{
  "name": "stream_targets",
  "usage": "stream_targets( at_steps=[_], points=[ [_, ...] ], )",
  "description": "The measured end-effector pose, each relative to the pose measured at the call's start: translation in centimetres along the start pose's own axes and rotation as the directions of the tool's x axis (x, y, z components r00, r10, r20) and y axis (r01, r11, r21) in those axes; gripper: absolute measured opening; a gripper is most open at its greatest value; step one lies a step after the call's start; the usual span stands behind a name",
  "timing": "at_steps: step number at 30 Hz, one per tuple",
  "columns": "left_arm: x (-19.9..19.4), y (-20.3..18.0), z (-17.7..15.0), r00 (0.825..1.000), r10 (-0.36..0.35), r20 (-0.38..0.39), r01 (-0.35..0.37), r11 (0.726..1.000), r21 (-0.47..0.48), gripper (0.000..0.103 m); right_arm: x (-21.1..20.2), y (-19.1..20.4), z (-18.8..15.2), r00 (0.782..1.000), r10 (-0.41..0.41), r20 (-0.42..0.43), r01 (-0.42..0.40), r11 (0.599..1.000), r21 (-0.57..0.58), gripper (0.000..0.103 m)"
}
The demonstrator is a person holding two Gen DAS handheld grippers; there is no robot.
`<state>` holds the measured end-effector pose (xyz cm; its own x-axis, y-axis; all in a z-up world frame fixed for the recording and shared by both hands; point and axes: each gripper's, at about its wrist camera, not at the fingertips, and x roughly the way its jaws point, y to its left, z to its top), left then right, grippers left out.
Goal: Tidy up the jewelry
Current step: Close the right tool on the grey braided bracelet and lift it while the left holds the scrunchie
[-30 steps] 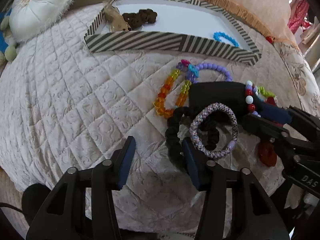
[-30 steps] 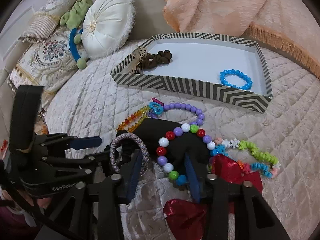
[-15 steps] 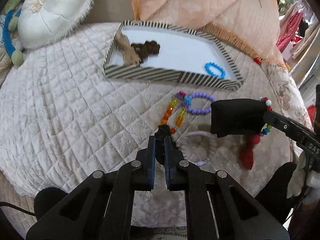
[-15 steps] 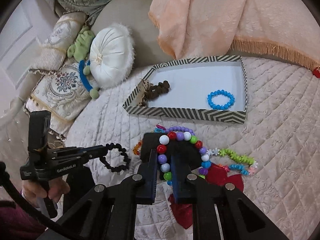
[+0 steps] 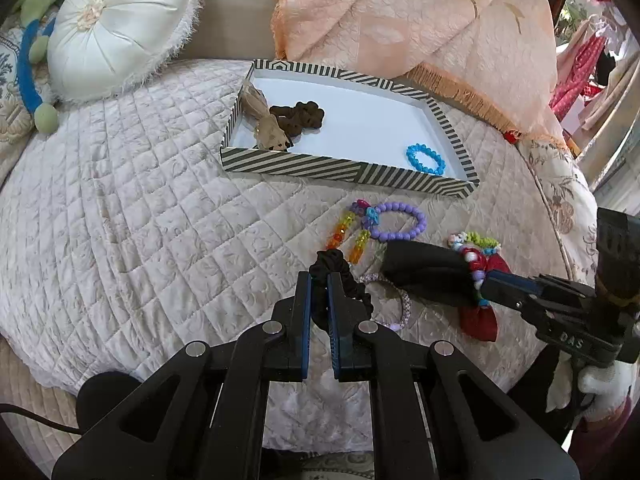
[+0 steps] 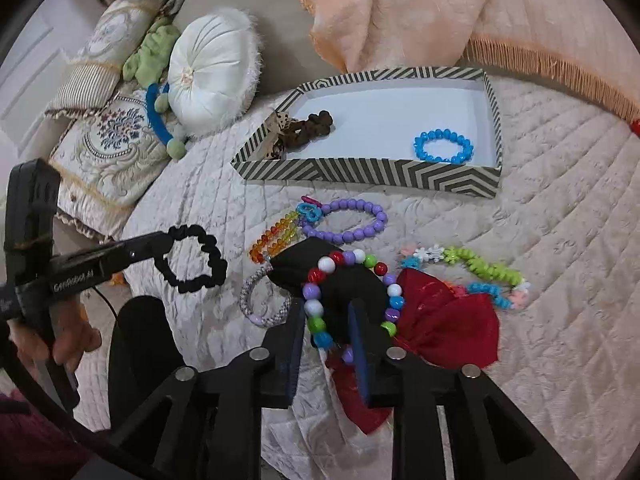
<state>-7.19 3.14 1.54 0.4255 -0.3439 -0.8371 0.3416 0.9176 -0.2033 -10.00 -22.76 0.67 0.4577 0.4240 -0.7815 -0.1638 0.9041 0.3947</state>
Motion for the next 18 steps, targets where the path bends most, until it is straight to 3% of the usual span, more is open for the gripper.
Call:
stream_targets(
  at_steps=[8, 12, 15, 18],
  points=[
    [0.2, -0.2, -0.1, 1.0, -0.003, -0.007, 0.003, 1.0, 0.001, 0.007, 0.3, 1.6, -0.2, 1.0, -0.024, -0.003, 0.024, 0.998, -0.05, 0.027],
    [0.4, 0.7, 0.0, 1.0, 0.013, -0.009, -0.013, 1.0, -0.018, 0.007, -0.1, 4.6, 0.1, 0.997, 0.072, -0.004, -0.072, 0.989, -0.125, 0.027],
    [0.5, 1.4, 0.0, 1.0, 0.028, -0.007, -0.029, 0.999, -0.036, 0.007, 2.1, 7.1, -0.1, 0.994, 0.093, -0.065, -0.104, 0.973, -0.208, 0.027],
    [0.3, 1.9, 0.0, 0.999, 0.033, -0.003, -0.033, 0.998, -0.048, 0.007, 5.8, 8.0, -0.3, 0.994, 0.041, -0.104, -0.066, 0.964, -0.257, 0.027]
  ],
)
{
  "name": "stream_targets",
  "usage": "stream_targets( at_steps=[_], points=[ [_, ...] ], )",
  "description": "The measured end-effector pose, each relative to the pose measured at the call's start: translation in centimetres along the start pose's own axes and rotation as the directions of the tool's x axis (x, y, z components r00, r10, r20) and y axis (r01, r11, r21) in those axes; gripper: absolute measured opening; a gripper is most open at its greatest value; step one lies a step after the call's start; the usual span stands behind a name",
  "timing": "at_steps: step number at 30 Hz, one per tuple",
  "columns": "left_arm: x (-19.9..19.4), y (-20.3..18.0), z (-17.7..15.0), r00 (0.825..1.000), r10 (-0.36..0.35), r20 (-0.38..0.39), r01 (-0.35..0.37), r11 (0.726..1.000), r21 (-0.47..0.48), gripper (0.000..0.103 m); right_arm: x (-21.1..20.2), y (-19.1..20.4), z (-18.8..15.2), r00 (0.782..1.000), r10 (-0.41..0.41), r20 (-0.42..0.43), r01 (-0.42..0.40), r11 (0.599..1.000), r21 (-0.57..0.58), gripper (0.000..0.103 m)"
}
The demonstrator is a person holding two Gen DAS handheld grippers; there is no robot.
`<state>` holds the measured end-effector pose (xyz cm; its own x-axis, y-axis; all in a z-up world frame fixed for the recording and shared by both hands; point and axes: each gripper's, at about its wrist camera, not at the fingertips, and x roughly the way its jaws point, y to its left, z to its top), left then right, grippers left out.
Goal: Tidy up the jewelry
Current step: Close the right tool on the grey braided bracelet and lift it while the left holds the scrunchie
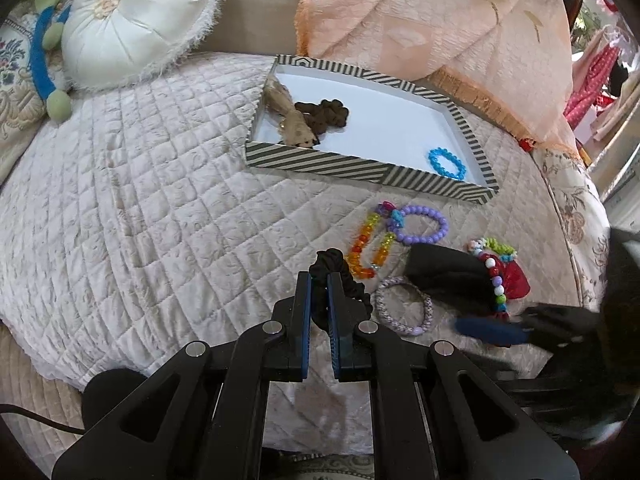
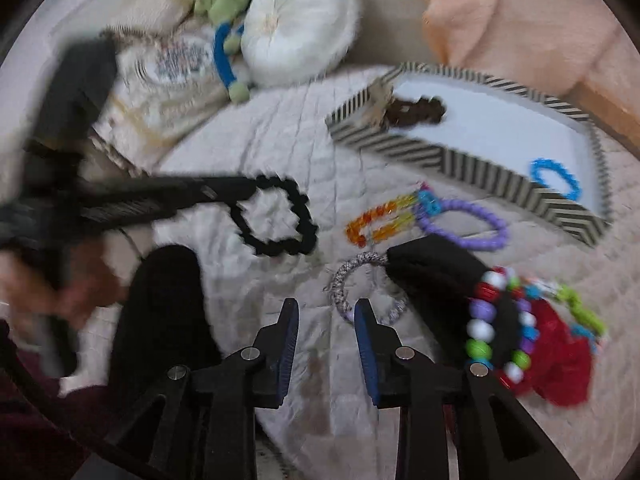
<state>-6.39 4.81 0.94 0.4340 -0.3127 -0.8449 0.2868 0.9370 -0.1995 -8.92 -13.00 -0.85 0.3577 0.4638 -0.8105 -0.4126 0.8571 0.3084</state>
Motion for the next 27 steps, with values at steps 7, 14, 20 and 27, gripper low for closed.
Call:
stream_targets(
  at_steps=[7, 14, 20, 27],
  points=[
    [-0.6, 0.9, 0.2, 1.0, 0.012, 0.011, -0.011, 1.0, -0.008, 0.007, 3.7, -0.2, 0.4, 0.998, -0.044, -0.055, 0.042, 0.999, -0.029, 0.01],
    [-1.1, 0.8, 1.3, 0.999, 0.01, 0.032, -0.01, 1.0, -0.007, 0.007, -0.4, -0.6, 1.9, 0.997, 0.068, 0.031, -0.069, 0.997, 0.036, 0.007],
    [-2.0, -0.1, 3.9, 0.996, 0.014, 0.083, -0.015, 1.0, 0.011, 0.007, -5.4, -1.4, 4.2, 0.981, 0.108, 0.159, -0.122, 0.99, 0.074, 0.007],
    [-1.5, -0.8, 6.4, 0.994, 0.028, 0.106, -0.029, 0.999, 0.014, 0.007, -6.0, -0.6, 4.7, 0.986, 0.114, 0.118, -0.117, 0.993, 0.018, 0.007]
  ],
)
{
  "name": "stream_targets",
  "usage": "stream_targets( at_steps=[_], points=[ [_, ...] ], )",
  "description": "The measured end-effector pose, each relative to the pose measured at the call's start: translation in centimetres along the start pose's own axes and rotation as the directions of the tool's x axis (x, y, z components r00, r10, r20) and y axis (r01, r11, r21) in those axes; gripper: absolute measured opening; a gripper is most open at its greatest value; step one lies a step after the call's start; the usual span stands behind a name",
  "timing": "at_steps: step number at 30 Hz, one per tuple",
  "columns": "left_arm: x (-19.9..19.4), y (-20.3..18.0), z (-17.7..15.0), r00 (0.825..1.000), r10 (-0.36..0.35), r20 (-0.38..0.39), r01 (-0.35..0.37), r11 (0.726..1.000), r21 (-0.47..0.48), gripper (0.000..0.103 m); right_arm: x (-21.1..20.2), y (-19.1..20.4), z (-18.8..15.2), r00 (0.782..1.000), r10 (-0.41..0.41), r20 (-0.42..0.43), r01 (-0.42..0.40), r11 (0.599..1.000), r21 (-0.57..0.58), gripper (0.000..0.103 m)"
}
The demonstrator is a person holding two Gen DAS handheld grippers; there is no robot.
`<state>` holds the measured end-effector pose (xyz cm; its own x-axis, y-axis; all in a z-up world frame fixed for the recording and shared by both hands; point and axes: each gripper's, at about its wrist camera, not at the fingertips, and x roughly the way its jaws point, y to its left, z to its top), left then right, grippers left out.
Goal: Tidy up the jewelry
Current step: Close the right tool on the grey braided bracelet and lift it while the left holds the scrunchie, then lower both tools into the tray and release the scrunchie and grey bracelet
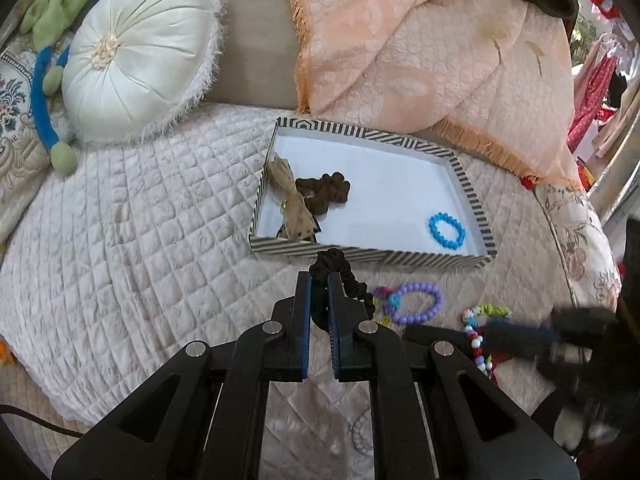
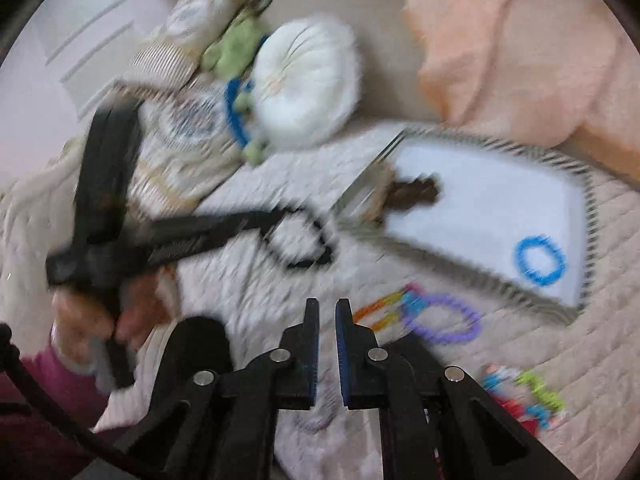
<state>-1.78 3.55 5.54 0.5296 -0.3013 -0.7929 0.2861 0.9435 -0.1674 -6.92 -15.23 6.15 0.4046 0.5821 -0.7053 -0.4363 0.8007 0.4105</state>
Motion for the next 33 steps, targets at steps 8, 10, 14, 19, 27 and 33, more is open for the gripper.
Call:
stream_targets(
  at_steps=[8, 10, 14, 19, 27, 33],
  points=[
    [0.6, 1.1, -1.0, 0.999, 0.004, -0.036, -0.005, 1.0, -0.023, 0.007, 7.4, 1.0, -6.1, 0.972, -0.106, -0.211, 0.092, 0.993, -0.075, 0.037],
    [0.3, 1.3, -1.2, 0.999, 0.009, -0.033, -0.009, 1.0, -0.023, 0.007, 8.6, 0.6, -7.1, 0.964, -0.136, -0.23, 0.121, 0.99, -0.078, 0.028],
    [0.2, 1.3, -1.3, 0.999, 0.006, -0.032, -0.007, 1.0, -0.027, 0.007, 8.2, 0.5, -7.0, 0.969, -0.148, -0.2, 0.132, 0.987, -0.09, 0.008],
    [0.2, 1.0, -0.8, 1.0, -0.002, -0.025, 0.001, 1.0, -0.028, 0.007, 4.4, 0.0, -3.5, 0.988, -0.123, -0.092, 0.117, 0.991, -0.063, 0.007],
    [1.5, -1.4, 2.5, 1.0, 0.004, 0.008, -0.004, 1.0, 0.011, 0.007, 0.3, -5.0, 2.5, 0.966, -0.256, 0.03, 0.255, 0.966, 0.036, 0.007],
    [4.1, -3.7, 5.3, 0.999, 0.04, 0.018, -0.041, 0.996, 0.073, 0.007, -0.3, -9.4, 6.1, 0.947, -0.32, 0.044, 0.314, 0.944, 0.103, 0.007]
  ],
)
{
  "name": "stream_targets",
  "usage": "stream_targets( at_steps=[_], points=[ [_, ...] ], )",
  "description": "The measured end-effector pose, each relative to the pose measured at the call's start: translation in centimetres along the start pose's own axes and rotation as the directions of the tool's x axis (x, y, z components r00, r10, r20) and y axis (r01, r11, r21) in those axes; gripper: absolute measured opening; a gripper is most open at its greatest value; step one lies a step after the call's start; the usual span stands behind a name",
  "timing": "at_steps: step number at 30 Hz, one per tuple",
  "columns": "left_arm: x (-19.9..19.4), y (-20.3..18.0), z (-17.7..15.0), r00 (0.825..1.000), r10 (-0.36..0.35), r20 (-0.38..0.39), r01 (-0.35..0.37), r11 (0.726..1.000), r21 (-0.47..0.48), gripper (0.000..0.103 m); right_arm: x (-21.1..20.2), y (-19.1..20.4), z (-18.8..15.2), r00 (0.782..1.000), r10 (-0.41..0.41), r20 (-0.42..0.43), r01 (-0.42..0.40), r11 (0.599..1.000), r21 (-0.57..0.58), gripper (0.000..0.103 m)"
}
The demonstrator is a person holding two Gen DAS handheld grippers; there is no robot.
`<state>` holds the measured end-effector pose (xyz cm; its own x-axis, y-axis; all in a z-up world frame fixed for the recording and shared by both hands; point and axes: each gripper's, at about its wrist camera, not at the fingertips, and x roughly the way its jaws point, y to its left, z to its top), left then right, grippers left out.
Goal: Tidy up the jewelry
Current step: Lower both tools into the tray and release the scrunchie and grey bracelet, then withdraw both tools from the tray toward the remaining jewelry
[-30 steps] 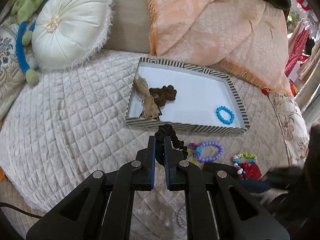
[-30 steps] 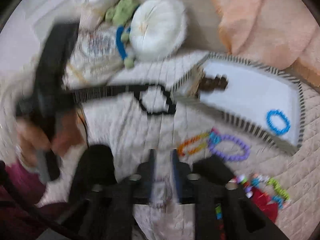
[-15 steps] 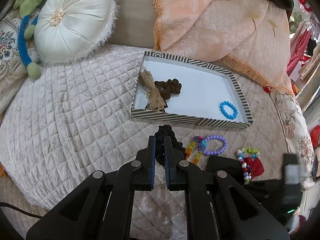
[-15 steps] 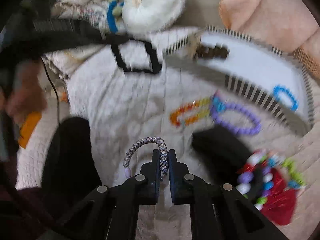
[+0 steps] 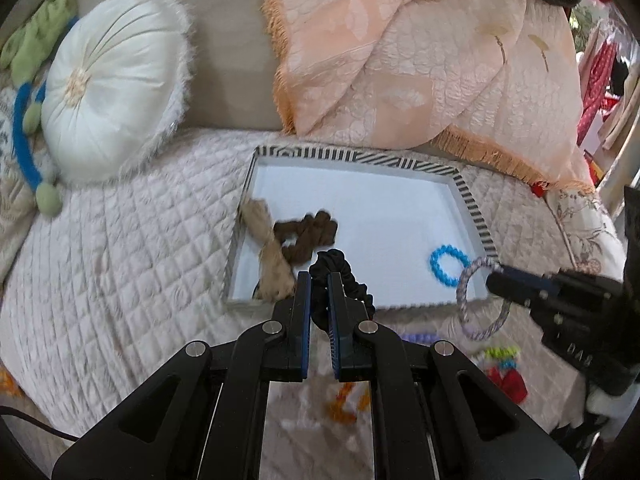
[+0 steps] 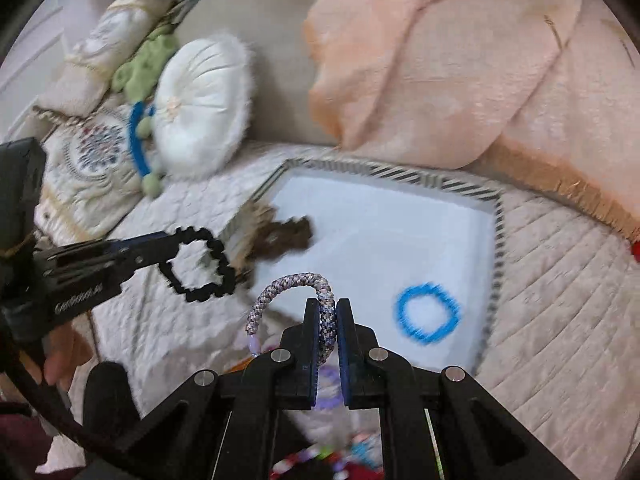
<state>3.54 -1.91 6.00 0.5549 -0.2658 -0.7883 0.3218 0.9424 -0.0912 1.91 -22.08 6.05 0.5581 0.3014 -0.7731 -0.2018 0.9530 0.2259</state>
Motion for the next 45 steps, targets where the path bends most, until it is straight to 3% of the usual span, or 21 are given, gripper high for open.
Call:
stream_targets(
  at_steps=[12, 28, 30, 32, 33, 34, 36, 37, 45],
  points=[
    [5.7, -2.6, 2.9, 1.0, 0.003, -0.024, -0.002, 0.999, 0.036, 0.007, 5.3, -5.7, 3.2, 0.995, -0.075, -0.066, 0.081, 0.992, 0.093, 0.007],
    [12.1, -2.8, 2.4, 0.993, 0.066, -0.1, -0.062, 0.997, 0.048, 0.007, 11.7, -10.1, 3.8, 0.978, -0.114, -0.172, 0.143, 0.975, 0.168, 0.007],
    [12.3, -2.7, 2.2, 0.991, 0.095, -0.095, -0.09, 0.995, 0.051, 0.007, 12.2, -10.3, 3.7, 0.976, -0.116, -0.184, 0.147, 0.975, 0.165, 0.01],
    [12.3, -2.6, 2.0, 0.989, 0.114, -0.091, -0.109, 0.993, 0.053, 0.008, 12.0, -10.2, 3.5, 0.98, -0.107, -0.167, 0.134, 0.978, 0.16, 0.026],
    [12.3, -2.5, 2.0, 0.989, 0.118, -0.091, -0.113, 0.992, 0.053, 0.012, 11.7, -10.0, 3.4, 0.983, -0.097, -0.157, 0.121, 0.981, 0.155, 0.028],
    [12.2, -2.5, 1.9, 0.988, 0.129, -0.088, -0.124, 0.991, 0.055, 0.016, 11.6, -9.8, 3.4, 0.983, -0.102, -0.153, 0.125, 0.981, 0.149, 0.037],
    [11.8, -2.6, 1.7, 0.987, 0.14, -0.073, -0.136, 0.989, 0.058, 0.044, 10.6, -9.2, 3.3, 0.985, -0.114, -0.132, 0.132, 0.982, 0.134, 0.039],
    [11.5, -2.6, 1.6, 0.988, 0.136, -0.067, -0.133, 0.99, 0.055, 0.049, 10.2, -9.0, 3.2, 0.986, -0.108, -0.124, 0.124, 0.983, 0.134, 0.039],
    [8.0, -2.2, 0.4, 0.987, 0.159, -0.006, -0.159, 0.986, 0.043, 0.05, 4.8, -6.8, 1.3, 0.994, -0.094, -0.059, 0.101, 0.987, 0.123, 0.039]
  ],
)
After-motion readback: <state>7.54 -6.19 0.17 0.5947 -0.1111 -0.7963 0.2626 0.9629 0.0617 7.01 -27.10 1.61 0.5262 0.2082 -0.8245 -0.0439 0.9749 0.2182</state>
